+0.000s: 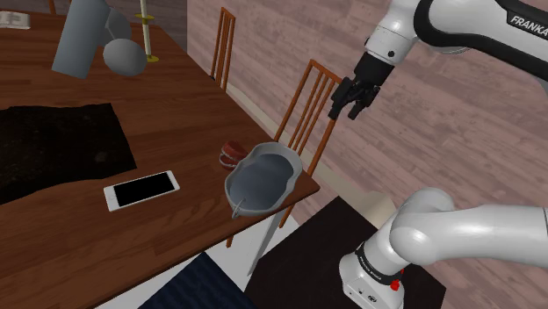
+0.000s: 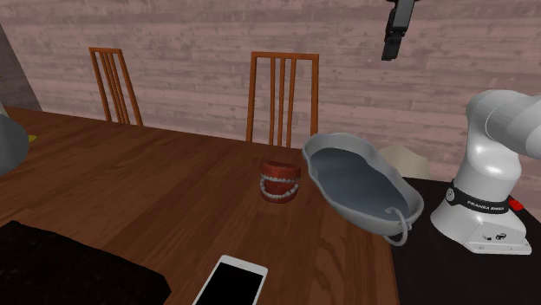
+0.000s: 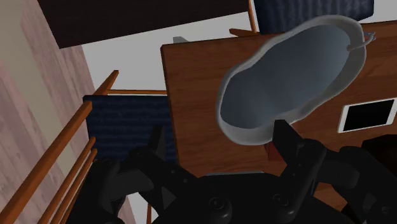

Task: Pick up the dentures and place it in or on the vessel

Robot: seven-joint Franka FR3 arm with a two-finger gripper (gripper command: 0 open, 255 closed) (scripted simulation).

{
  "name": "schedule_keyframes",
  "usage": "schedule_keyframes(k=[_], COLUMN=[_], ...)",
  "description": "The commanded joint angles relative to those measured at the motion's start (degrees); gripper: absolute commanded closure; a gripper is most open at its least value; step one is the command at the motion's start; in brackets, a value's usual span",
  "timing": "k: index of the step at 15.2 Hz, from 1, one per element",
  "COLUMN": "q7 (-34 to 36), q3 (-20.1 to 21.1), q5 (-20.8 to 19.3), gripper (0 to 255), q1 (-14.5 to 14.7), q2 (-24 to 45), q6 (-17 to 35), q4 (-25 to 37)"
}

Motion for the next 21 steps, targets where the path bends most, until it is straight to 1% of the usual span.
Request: schedule_keyframes(k=[1, 6, 11, 16, 21], q7=[0.0, 4.1, 8.1, 12.3, 16.8], q3=[0.0, 3.9, 7.5, 10.6, 13.2], q5=[0.0, 2.2, 3.6, 3.8, 2.6], gripper=[0, 0, 0, 0, 0], q1=[0.0, 0.7, 1.1, 1.4, 1.8], q2=[0.0, 8.1, 17.5, 27.7, 38.7], q6=[0.0, 7.1, 13.6, 19.1, 23.3], q4=[0.0, 0.3, 2.6, 6.8, 12.7])
